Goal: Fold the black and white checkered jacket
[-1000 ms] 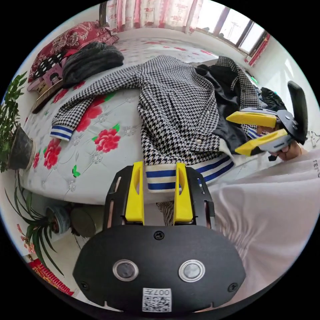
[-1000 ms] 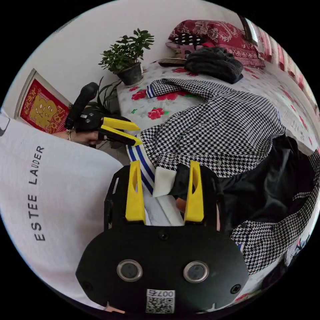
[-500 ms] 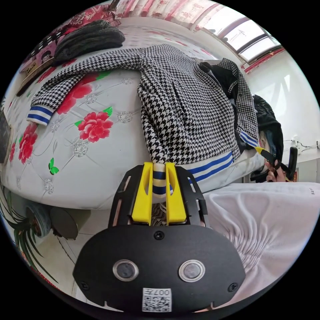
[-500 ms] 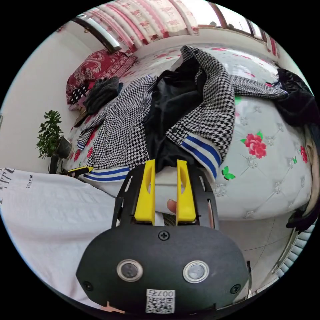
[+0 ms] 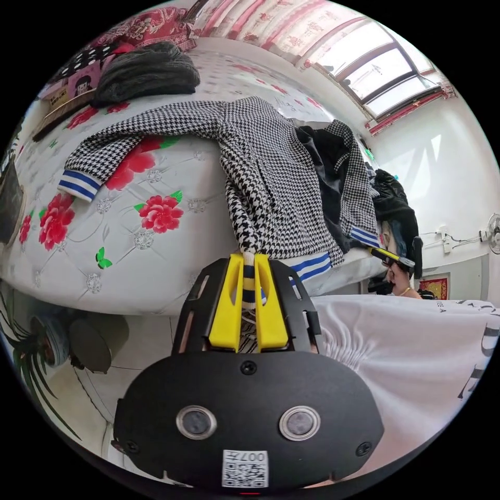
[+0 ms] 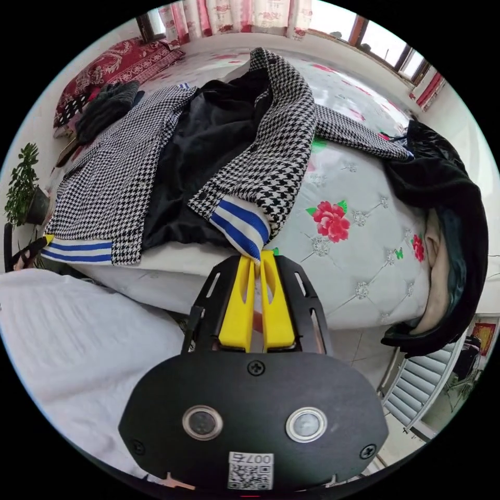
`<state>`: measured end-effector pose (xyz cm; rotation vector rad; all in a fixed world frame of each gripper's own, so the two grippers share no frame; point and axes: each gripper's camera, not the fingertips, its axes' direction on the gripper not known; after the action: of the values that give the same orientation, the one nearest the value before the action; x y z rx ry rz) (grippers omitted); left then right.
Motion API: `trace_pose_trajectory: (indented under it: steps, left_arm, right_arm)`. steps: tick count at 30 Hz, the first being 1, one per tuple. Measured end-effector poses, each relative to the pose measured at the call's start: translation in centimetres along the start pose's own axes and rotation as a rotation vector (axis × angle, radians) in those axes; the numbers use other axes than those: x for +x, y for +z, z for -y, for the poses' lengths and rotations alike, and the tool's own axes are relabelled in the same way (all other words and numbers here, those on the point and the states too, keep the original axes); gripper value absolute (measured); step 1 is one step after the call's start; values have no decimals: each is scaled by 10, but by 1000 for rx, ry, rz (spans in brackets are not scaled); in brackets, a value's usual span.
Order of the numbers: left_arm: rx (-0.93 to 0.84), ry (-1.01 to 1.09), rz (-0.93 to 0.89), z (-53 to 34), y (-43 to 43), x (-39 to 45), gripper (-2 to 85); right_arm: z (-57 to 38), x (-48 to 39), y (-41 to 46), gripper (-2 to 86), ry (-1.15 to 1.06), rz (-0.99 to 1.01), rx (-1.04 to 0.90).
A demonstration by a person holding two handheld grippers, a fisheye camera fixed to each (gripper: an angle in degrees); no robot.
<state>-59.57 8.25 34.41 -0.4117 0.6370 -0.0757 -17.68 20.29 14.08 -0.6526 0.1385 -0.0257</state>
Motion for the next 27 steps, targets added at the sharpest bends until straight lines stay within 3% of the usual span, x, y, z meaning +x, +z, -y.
trace_pose_trajectory:
  steps: [8,16,19,25,27]
  left_arm:
    - [-115,-119,126,-34,54,-11,56]
    - [26,-176,209,-32,7,-12,52]
    - [78,-153,144,-22,2,6,50]
    - [66,50,68,-1,26,65,50]
    - [41,94,37,3,37,79,49]
  right_arm:
    - [-73,-5,45,73,83,117,-164]
    - [-21,22,-30,100,-46,182,102]
    - [3,9,-50,99,-145,132,198]
    - [46,-52,-34,101,-433,214,128]
    - [56,-88,5,104,-548,240,23]
